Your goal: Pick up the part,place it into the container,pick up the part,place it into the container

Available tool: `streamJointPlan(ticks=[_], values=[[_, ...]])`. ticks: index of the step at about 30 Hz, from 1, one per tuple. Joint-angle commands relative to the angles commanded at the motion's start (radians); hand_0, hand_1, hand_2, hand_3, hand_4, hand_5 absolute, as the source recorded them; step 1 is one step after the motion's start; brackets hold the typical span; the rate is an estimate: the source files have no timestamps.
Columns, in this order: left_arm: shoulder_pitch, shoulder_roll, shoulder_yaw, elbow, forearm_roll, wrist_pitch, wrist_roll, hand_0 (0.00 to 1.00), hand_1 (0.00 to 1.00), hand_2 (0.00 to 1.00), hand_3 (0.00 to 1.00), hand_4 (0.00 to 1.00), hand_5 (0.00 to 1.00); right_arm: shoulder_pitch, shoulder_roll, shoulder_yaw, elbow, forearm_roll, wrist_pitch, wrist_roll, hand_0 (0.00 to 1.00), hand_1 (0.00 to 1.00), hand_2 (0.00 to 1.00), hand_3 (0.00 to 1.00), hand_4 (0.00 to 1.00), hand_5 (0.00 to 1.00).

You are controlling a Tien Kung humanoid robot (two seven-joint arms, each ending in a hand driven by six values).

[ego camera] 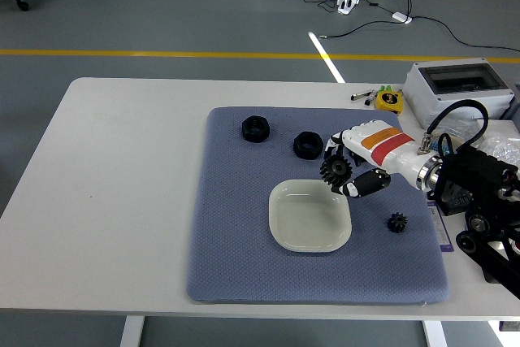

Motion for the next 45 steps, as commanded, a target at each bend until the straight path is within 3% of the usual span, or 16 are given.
streamJointPlan(ticks=[4,5,10,11,16,17,22,23,24,30,34,35,37,40,41,45], values=[[0.002,0.0,0.003,0.0,-0.009,0.002,-0.002,0.707,0.631,0.674,0.583,0.678,0.636,0.039,0.025,-0.076,-0.013,0.018,0.065,-0.014,0.208,0.363,0.434,0.478,0.705,0.228],[0.002,0.001,0.003,0.0,-0.009,0.002,-0.002,0.707,0.63,0.672,0.582,0.678,0.636,0.049,0.035,-0.092,-0.023,0.013,0.074,-0.017,0.225,0.39,0.465,0.488,0.722,0.334],[0.002,0.001,0.004,0.0,-0.011,0.002,-0.002,0.707,0.63,0.672,0.582,0.678,0.636,0.087,0.078,-0.155,-0.066,-0.009,0.119,-0.035,0.225,0.39,0.465,0.488,0.722,0.334],[0.002,0.001,0.004,0.0,-0.011,0.002,-0.002,0.708,0.63,0.672,0.582,0.678,0.636,0.093,0.083,-0.163,-0.071,-0.015,0.131,-0.037,0.245,0.447,0.607,0.52,0.872,0.38],[0.002,0.003,0.003,-0.001,-0.009,0.002,-0.002,0.708,0.63,0.672,0.582,0.678,0.636,0.108,0.106,-0.196,-0.089,-0.093,0.165,-0.01,0.245,0.447,0.607,0.52,0.872,0.38],[0.003,0.003,0.003,-0.001,-0.007,0.002,-0.002,0.708,0.627,0.671,0.582,0.679,0.636,0.108,0.109,-0.197,-0.09,-0.114,0.163,-0.002,0.318,0.539,0.849,0.832,0.998,0.344],[0.004,0.004,0.0,-0.001,-0.001,0.001,0.0,0.708,0.627,0.671,0.582,0.679,0.636,0.103,0.117,-0.193,-0.087,-0.158,0.143,0.018,0.318,0.539,0.849,0.832,0.998,0.344],[0.004,0.005,-0.002,-0.001,0.001,0.001,0.001,0.708,0.627,0.671,0.581,0.678,0.636,0.103,0.117,-0.19,-0.085,-0.164,0.139,0.021,0.334,0.558,0.922,0.876,0.998,0.336],[0.004,0.005,-0.003,-0.001,0.003,0.001,0.001,0.708,0.627,0.671,0.581,0.678,0.636,0.103,0.117,-0.187,-0.084,-0.167,0.135,0.024,0.334,0.558,0.922,0.876,0.998,0.336],[0.003,0.005,-0.003,-0.001,0.004,0.001,0.001,0.708,0.627,0.672,0.581,0.677,0.635,0.092,0.11,-0.146,-0.074,-0.151,0.107,0.027,0.34,0.557,0.928,0.889,0.998,0.349],[0.0,0.005,0.002,-0.001,-0.005,0.002,-0.001,0.708,0.627,0.672,0.581,0.677,0.635,0.07,0.094,-0.065,-0.065,-0.146,0.096,0.015,0.34,0.557,0.928,0.889,0.998,0.349],[0.0,0.005,0.004,-0.001,-0.008,0.003,-0.002,0.708,0.627,0.672,0.581,0.677,0.634,0.065,0.087,-0.041,-0.062,-0.142,0.096,0.014,0.34,0.546,0.851,0.865,0.998,0.349],[-0.001,0.006,0.004,-0.001,-0.01,0.003,-0.003,0.708,0.627,0.672,0.581,0.677,0.634,0.052,0.069,0.014,-0.055,-0.13,0.099,0.012,0.34,0.546,0.851,0.865,0.998,0.349],[-0.001,0.006,0.004,0.0,-0.011,0.003,-0.003,0.708,0.627,0.672,0.581,0.677,0.634,0.028,0.037,0.089,-0.044,-0.119,0.111,0.012,0.34,0.546,0.851,0.865,0.998,0.349],[-0.001,0.006,0.004,0.0,-0.01,0.003,-0.003,0.708,0.626,0.672,0.581,0.678,0.636,0.019,0.024,0.115,-0.042,-0.115,0.119,0.011,0.418,0.559,0.766,0.806,0.998,0.352],[-0.001,0.006,0.001,0.001,-0.003,0.002,-0.001,0.708,0.626,0.672,0.581,0.678,0.636,-0.024,-0.031,0.178,-0.034,-0.109,0.177,0.015,0.418,0.559,0.766,0.806,0.998,0.352]])
